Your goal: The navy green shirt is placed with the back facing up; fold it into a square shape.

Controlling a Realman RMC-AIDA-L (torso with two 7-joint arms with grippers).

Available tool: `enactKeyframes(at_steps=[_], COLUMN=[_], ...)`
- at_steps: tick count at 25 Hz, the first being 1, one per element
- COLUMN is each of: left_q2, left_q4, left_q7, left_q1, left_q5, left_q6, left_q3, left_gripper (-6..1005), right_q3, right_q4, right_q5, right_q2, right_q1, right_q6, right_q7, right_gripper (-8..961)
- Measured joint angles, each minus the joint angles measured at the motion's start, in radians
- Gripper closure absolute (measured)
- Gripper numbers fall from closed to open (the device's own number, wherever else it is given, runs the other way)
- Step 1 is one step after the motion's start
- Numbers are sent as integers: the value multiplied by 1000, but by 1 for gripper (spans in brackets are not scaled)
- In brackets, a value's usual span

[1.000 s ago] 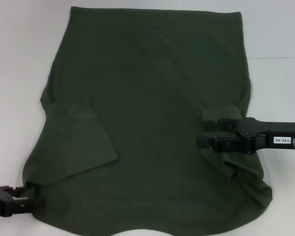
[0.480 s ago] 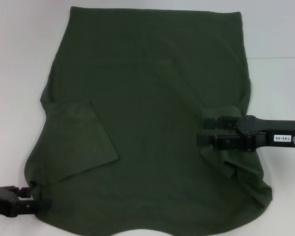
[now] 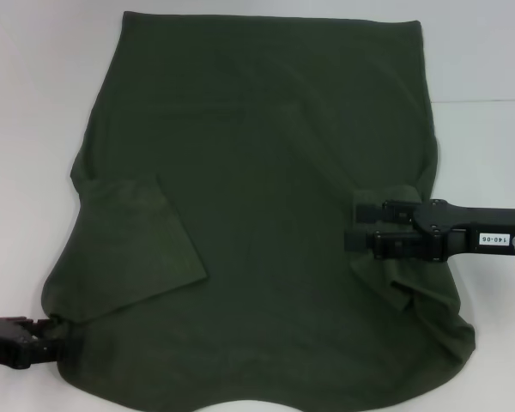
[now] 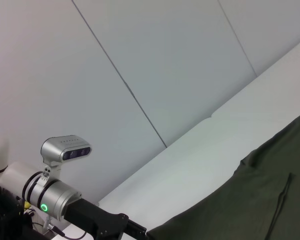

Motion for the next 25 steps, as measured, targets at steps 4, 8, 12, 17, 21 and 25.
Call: enactKeyframes(at_steps=[4,8,12,17,21,25], left_q2=[0,1,1,1,1,4], left_q4=[10,12,12,12,11,11], left_q7=[3,0,-2,-4,-4,-11], left_q1=[0,1,0,-2,-4,-7], left_q5=[0,2,2,3,3,-3], left_q6=[-1,-4,-6,-7,-7,10], left_q3=[16,26,27,37,38,34], left_gripper=[287,478,657,831,955,953], right_q3=[4,6,7,8,8,14], right_q4=[0,0,0,0,0,0], right_q5=[1,1,1,1,1,1], right_q2=[0,0,0,0,0,0], right_q1=[0,0,0,1,0,0], right_q6=[-1,-1,-2,-2,-2,-2], right_q7=[1,-1,-1,-1,-2,-2], right_gripper=[28,28,28,28,29,29])
